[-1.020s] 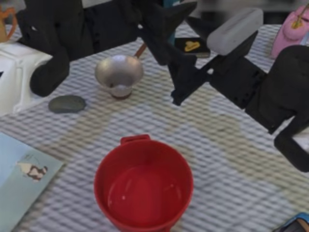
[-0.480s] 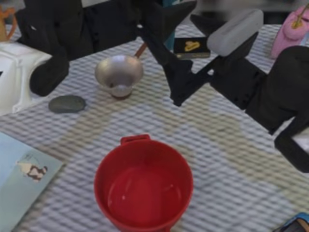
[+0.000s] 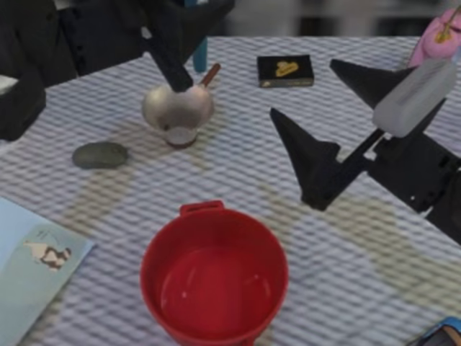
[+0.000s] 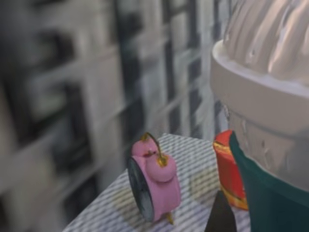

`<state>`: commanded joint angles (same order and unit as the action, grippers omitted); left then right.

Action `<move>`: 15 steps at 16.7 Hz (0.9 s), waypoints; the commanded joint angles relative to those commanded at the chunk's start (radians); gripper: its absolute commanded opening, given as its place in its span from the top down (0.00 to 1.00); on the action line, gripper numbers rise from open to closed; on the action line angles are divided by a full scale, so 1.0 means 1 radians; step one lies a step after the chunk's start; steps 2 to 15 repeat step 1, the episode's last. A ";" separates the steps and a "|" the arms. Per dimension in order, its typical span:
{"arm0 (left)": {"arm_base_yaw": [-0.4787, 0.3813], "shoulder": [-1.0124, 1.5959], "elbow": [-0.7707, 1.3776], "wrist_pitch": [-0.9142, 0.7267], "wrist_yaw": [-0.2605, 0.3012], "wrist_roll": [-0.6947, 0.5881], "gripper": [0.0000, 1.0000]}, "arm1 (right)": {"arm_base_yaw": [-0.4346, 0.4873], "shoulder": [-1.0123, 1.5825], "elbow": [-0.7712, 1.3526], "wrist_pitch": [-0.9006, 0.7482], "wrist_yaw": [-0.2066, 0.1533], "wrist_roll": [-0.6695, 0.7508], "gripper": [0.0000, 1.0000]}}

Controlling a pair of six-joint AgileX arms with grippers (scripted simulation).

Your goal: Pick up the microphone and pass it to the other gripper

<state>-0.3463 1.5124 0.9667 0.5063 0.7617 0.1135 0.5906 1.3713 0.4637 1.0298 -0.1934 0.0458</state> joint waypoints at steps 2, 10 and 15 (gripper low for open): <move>0.008 -0.003 -0.004 -0.001 0.007 0.000 1.00 | -0.001 -0.010 -0.010 0.002 -0.003 0.000 0.00; 0.008 -0.003 -0.004 -0.001 0.007 0.000 1.00 | -0.001 -0.010 -0.010 0.002 -0.003 0.000 0.00; 0.008 -0.003 -0.004 -0.001 0.007 0.000 1.00 | -0.001 -0.010 -0.010 0.002 -0.003 0.000 0.00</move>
